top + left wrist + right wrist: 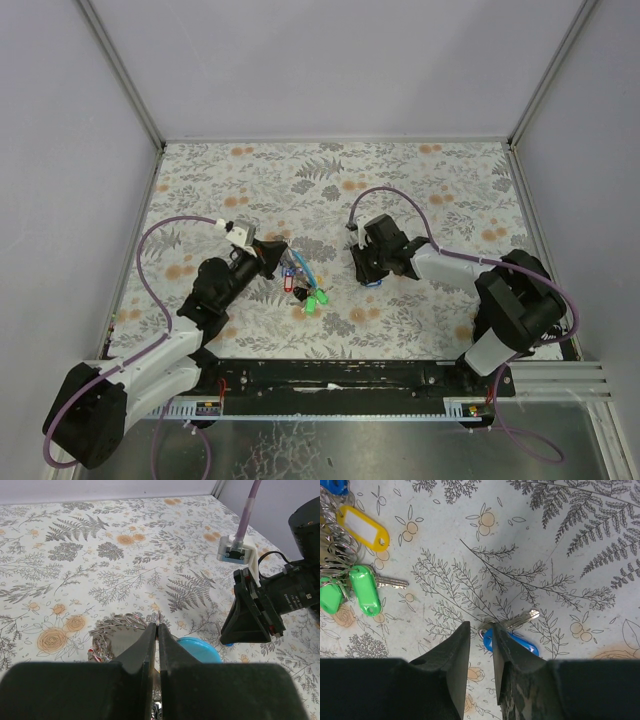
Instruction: Put the keys on the keyring
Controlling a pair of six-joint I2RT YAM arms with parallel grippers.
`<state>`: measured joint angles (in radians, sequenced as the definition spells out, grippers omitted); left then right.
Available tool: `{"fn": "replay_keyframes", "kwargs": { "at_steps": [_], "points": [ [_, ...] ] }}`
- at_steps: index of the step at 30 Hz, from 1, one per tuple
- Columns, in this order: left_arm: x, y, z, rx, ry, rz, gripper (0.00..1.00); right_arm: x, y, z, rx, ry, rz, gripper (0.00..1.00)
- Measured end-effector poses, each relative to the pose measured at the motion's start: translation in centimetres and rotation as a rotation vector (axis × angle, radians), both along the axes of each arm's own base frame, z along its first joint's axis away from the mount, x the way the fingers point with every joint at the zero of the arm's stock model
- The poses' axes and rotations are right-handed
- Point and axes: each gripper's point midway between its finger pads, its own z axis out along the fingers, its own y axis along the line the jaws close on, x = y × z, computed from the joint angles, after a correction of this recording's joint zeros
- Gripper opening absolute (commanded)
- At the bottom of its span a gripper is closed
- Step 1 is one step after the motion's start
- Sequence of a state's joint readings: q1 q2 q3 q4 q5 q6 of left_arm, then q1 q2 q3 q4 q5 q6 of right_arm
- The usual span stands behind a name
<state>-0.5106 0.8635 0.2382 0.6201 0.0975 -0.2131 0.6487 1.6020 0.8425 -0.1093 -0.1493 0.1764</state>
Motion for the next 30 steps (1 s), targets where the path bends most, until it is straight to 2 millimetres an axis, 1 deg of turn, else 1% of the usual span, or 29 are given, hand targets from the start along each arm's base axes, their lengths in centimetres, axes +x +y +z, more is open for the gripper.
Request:
{"fn": "replay_keyframes", "kwargs": {
  "at_steps": [6, 12, 19, 21, 26, 30],
  "points": [
    [-0.1, -0.1, -0.2, 0.003, 0.006, -0.008, 0.0, -0.2, -0.2, -0.5, -0.002, 0.008, -0.013, 0.31],
    [-0.1, -0.2, -0.3, 0.005, 0.008, -0.012, 0.0, -0.5, -0.5, -0.7, -0.006, 0.01, -0.018, 0.33],
    [-0.1, -0.3, -0.4, 0.006, 0.011, -0.016, 0.0, 0.1, -0.7, 1.0, 0.01, -0.046, -0.035, 0.34],
    [-0.1, -0.3, -0.4, 0.006, 0.011, -0.017, 0.0, 0.1, -0.7, 1.2, 0.012, -0.051, -0.039, 0.34],
    [-0.1, -0.3, -0.4, 0.006, 0.011, -0.019, 0.0, 0.2, -1.0, 0.9, -0.001, -0.053, -0.049, 0.33],
    [-0.2, -0.3, -0.4, 0.006, 0.011, -0.021, 0.0, 0.0, -1.1, -0.1, -0.019, -0.025, -0.053, 0.32]
  ]
}}
